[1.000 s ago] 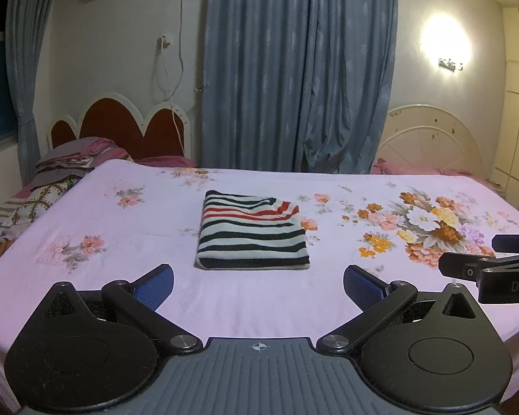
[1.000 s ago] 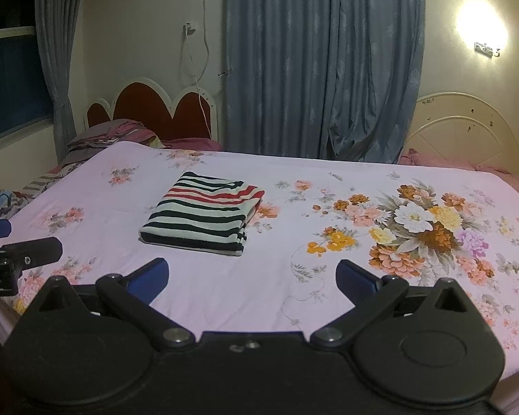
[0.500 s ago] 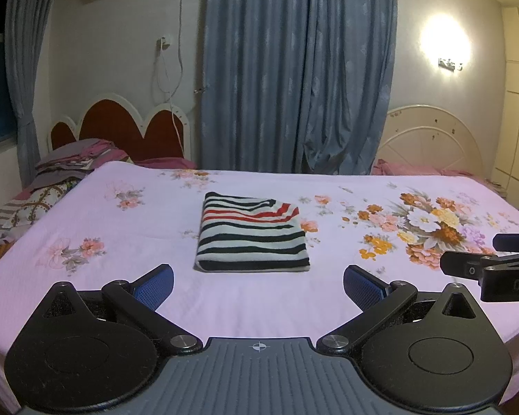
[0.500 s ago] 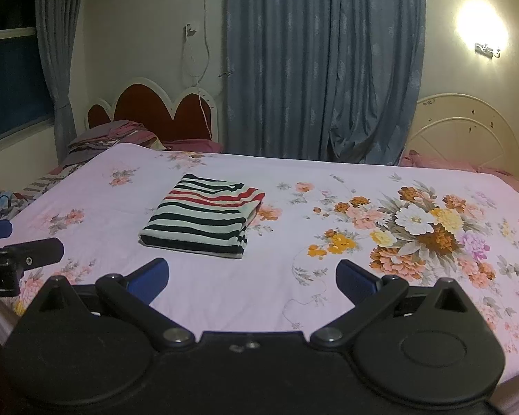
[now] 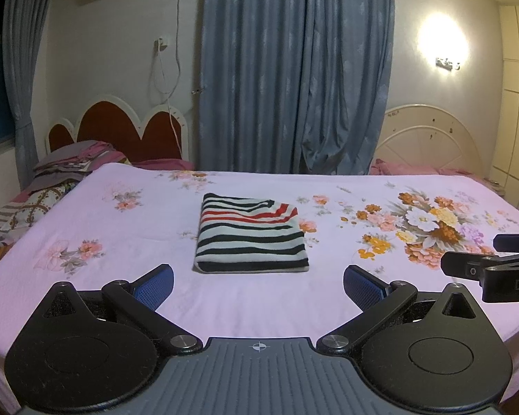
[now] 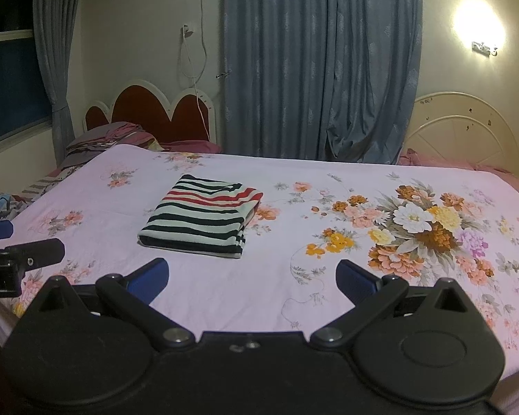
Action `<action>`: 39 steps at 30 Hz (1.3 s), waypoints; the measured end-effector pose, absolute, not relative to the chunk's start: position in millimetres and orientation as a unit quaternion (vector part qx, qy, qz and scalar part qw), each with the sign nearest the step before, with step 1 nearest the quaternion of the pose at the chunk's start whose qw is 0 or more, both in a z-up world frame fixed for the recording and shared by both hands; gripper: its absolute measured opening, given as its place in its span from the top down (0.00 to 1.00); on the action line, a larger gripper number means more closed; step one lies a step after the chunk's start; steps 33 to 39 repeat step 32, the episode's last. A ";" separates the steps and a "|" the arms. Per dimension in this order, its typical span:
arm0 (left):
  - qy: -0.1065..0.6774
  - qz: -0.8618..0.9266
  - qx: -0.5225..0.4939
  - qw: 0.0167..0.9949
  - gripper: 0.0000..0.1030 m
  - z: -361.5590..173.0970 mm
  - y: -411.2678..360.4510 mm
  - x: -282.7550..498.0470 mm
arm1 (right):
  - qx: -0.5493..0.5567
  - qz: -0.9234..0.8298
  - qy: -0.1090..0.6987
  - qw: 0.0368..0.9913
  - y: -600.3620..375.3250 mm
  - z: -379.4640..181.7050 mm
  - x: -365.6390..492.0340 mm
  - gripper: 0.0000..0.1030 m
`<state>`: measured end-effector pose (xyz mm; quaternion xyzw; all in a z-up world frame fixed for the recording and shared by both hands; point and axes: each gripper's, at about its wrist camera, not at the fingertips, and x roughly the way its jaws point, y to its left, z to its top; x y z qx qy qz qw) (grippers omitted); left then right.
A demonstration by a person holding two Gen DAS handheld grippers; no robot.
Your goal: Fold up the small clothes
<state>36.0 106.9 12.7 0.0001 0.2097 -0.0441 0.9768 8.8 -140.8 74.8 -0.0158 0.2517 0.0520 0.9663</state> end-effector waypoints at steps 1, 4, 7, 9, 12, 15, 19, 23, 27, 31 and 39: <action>0.210 -0.044 0.000 0.977 0.00 12.6 106.6 36.0 | -0.016 0.052 0.251 0.966 -140.7 74.9 8.8 0.01; 0.209 -0.045 -0.002 0.977 0.00 13.1 108.4 36.4 | -0.017 0.051 0.251 0.967 -140.3 74.8 9.3 0.01; 0.208 -0.045 -0.001 0.977 0.00 12.9 109.6 36.5 | -0.017 0.051 0.251 0.966 -140.1 74.5 9.6 0.01; 0.207 -0.046 -0.001 0.977 0.00 12.8 109.7 36.3 | -0.016 0.051 0.251 0.966 -139.0 74.8 9.6 0.01; 0.207 -0.048 -0.001 0.977 0.00 12.4 110.2 36.8 | -0.017 0.051 0.251 0.966 -138.4 74.9 9.7 0.01; 0.208 -0.054 -0.003 0.977 0.00 11.9 110.7 38.0 | -0.016 0.051 0.251 0.966 -138.4 75.0 9.9 0.01; 0.207 -0.052 -0.004 0.977 0.00 11.4 112.4 39.2 | -0.017 0.050 0.252 0.966 -138.7 74.8 10.1 0.01; 0.205 -0.047 -0.004 0.978 0.00 11.4 114.8 41.2 | -0.017 0.050 0.252 0.966 -137.8 75.0 10.5 0.01; 0.199 -0.047 -0.005 0.979 0.00 12.3 117.7 42.7 | -0.019 0.049 0.252 0.966 -137.4 74.9 10.6 0.01; 0.196 -0.047 -0.002 0.980 0.00 12.8 116.2 43.2 | -0.018 0.050 0.252 0.966 -137.2 75.1 10.9 0.01; 0.198 -0.046 -0.003 0.979 0.00 12.6 115.4 43.5 | -0.018 0.051 0.252 0.966 -136.9 74.6 11.7 0.01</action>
